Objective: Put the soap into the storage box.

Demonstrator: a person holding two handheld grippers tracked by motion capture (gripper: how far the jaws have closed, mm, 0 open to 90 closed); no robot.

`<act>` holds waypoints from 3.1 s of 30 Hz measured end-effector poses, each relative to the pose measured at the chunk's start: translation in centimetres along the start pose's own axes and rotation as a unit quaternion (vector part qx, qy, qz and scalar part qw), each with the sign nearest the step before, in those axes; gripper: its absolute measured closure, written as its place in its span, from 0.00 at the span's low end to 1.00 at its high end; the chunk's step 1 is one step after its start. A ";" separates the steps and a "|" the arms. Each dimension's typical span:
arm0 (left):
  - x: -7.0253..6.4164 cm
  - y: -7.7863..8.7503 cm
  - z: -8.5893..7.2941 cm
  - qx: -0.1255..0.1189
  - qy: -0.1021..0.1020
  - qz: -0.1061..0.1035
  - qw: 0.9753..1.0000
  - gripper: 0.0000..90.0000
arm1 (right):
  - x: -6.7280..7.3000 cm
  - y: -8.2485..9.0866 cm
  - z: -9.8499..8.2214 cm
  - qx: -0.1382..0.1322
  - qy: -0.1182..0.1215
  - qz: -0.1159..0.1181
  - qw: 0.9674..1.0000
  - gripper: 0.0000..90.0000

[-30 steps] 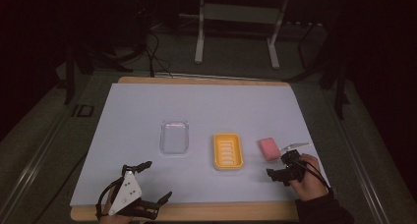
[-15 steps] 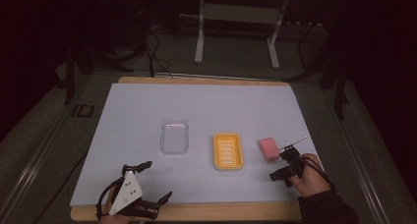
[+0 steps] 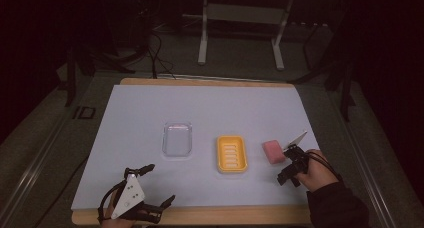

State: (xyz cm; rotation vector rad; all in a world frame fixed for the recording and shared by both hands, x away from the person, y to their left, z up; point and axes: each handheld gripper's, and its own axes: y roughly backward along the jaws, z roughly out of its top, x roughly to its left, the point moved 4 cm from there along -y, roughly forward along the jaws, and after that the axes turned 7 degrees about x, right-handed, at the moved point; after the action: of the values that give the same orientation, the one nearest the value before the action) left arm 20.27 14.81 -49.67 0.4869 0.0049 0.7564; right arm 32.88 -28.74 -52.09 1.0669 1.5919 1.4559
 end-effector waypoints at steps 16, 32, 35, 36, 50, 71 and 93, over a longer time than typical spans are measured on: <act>0.0 0.0 0.0 0.001 -0.001 0.000 1.000 0.00 | -0.9 1.8 3.3 0.005 -0.015 -0.002 1.000 0.13; 0.0 -0.1 -0.1 0.003 -0.002 -0.001 1.000 0.00 | -0.7 1.2 7.0 -0.008 -0.014 0.007 1.000 0.13; 0.0 -0.1 -0.1 0.003 -0.001 -0.001 1.000 0.00 | -0.7 1.1 7.6 -0.014 -0.016 0.003 1.000 0.13; 0.0 -0.1 -0.1 0.003 -0.001 -0.002 1.000 0.00 | -0.7 1.2 7.9 -0.025 -0.016 -0.002 1.000 0.13; 0.0 -0.1 -0.1 0.003 0.000 -0.004 1.000 0.00 | -0.5 0.3 9.6 -0.052 -0.026 -0.007 0.998 0.13; 0.0 -0.1 -0.1 0.003 0.000 -0.006 1.000 0.00 | 0.0 -1.0 10.7 -0.055 -0.027 -0.015 0.998 0.25; 0.0 -0.2 -0.1 0.006 -0.002 -0.003 1.000 0.00 | -0.7 0.0 9.9 -0.026 -0.058 -0.027 0.998 0.42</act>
State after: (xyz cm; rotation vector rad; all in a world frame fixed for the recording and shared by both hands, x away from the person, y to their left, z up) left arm 20.39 14.77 -49.87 0.4990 0.0070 0.7500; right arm 42.12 -25.42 -53.16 1.0504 1.4836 1.3668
